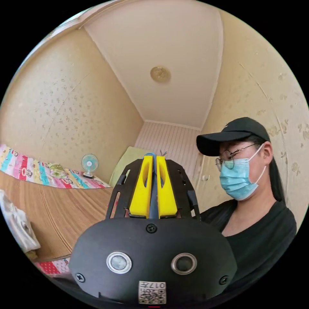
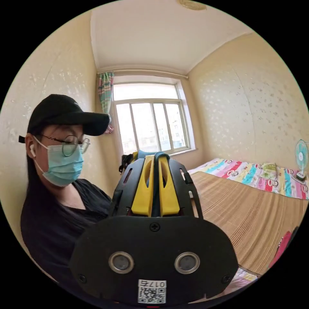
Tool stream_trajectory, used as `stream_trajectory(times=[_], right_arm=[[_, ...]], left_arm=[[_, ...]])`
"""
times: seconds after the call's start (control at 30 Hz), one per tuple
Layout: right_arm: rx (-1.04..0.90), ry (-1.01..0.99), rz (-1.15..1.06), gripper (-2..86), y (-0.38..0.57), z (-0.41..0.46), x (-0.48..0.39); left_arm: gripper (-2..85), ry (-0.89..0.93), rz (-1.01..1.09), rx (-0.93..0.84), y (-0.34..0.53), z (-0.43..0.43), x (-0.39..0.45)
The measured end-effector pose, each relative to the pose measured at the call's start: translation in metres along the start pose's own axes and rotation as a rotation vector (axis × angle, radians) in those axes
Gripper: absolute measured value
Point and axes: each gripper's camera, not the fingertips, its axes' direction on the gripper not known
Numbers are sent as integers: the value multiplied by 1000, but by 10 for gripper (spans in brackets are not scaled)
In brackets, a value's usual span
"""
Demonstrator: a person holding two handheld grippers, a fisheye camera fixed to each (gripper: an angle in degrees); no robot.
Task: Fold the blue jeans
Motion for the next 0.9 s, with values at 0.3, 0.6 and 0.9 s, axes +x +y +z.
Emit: stream_trajectory(times=[0.3, 0.6, 0.9], right_arm=[[-238, 563, 130, 17, -50, 163, 193], [-132, 399, 334, 21, 132, 191, 250], [-467, 174, 534, 32, 347, 174, 199]], left_arm=[[-4, -319, -83, -278, -48, 170, -178], [1, -386, -178, -387, 95, 216, -296], [15, -207, -446, -659, 330, 159, -270]])
